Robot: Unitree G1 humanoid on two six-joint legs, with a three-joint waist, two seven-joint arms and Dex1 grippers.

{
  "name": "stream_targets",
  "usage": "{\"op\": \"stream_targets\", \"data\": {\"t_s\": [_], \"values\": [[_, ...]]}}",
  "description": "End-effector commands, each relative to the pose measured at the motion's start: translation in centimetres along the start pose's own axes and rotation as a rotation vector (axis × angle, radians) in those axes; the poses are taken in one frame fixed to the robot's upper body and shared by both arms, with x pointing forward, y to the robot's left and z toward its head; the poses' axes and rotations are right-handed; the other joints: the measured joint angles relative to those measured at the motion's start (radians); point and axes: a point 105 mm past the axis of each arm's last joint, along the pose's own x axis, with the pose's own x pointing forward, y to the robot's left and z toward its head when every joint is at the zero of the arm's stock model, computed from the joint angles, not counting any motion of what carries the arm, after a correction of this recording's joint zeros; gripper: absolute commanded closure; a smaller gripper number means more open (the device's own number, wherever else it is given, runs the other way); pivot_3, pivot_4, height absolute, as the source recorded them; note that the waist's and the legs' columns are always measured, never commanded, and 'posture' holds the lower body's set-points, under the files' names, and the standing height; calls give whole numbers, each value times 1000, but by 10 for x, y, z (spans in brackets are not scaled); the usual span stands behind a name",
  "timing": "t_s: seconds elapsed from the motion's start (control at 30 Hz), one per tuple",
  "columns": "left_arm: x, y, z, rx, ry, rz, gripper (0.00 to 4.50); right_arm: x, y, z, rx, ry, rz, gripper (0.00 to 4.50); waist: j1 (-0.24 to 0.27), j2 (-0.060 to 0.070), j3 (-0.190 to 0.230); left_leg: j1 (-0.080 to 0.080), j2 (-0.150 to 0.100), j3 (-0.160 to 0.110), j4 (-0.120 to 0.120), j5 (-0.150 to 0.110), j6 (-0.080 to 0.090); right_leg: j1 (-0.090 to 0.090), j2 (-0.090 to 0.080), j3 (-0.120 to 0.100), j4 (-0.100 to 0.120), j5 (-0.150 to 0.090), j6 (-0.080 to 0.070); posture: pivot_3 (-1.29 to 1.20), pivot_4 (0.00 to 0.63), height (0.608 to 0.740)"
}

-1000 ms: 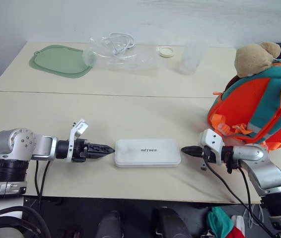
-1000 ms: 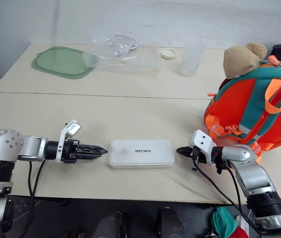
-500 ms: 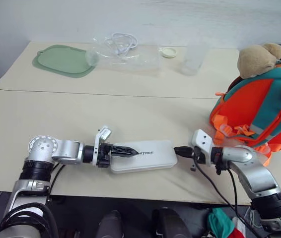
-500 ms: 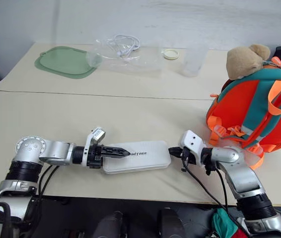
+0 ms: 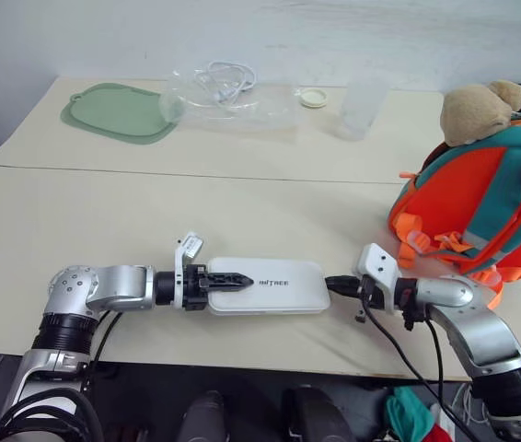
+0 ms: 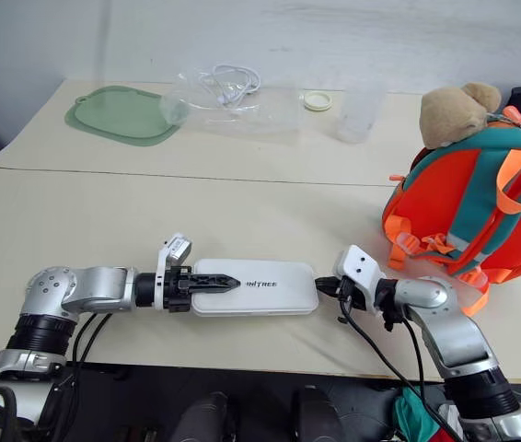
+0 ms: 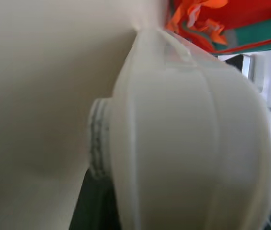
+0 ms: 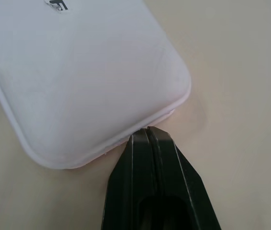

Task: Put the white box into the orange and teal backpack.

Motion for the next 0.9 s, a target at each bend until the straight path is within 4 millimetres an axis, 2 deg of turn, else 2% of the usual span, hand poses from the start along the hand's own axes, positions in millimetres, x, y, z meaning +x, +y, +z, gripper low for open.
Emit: {"op": "stream_targets", "data": {"t_s": [0.03,0.13,0.23,0.33,0.43,0.5,0.53,0.7,0.73,0.83,0.9], "values": [[-16,-1,10,17,-82,16,3311,-32,-9,22,-17,-108,-81,4500,0,0,0,0,0,0,0,0,0,0,0,0,0,0,0,0,150,740],[-27,-15,9,105,-86,-40,3311,-62,6,34,70,-227,-70,4500,1,0,0,-1,0,0,-1,0,0,0,1,0,-1,0,0,0,150,740],[-38,-30,21,382,-217,-73,3311,-91,29,30,179,-230,-91,4500,5,1,1,-1,1,0,-3,0,-1,-1,2,0,-3,0,-1,0,150,740],[-48,-33,31,766,-306,-64,3311,-117,36,23,259,-228,-246,4500,12,1,1,0,1,2,-4,0,-2,-1,2,1,-4,-1,-1,0,150,740],[-55,-28,28,1015,-281,-60,3311,-138,37,17,290,-221,-382,4500,11,1,1,2,0,4,-9,-1,-2,0,2,3,-6,-1,-2,0,150,740],[-65,-35,29,1186,-299,-95,3311,-174,28,4,267,-215,-607,4500,13,1,1,3,0,5,-14,-1,-2,-1,1,4,-9,-1,-2,0,150,740],[-68,-37,30,1237,-301,-98,3311,-186,26,0,263,-215,-674,4500,14,1,1,2,0,5,-16,-1,-2,-1,2,3,-10,-1,-2,0,150,740],[-78,-37,33,1292,-296,-116,3311,-215,7,-14,199,-182,-808,4500,7,2,1,1,1,5,-16,-2,1,-1,1,4,-13,0,-1,0,150,740],[-78,-37,33,1289,-297,-110,3311,-220,4,-18,243,-200,-819,4500,6,2,1,2,0,6,-17,-2,2,-1,1,5,-13,0,0,0,150,740],[-80,-32,33,1284,-285,-86,3311,-228,-13,-20,229,-204,-807,3897,0,3,2,2,1,6,-16,-2,2,-1,1,5,-12,0,0,0,150,740],[-83,-32,34,1279,-302,-82,3311,-226,-26,-18,200,-201,-779,3228,-5,3,2,2,0,6,-16,-2,3,-1,1,5,-12,1,1,0,150,740]]}}
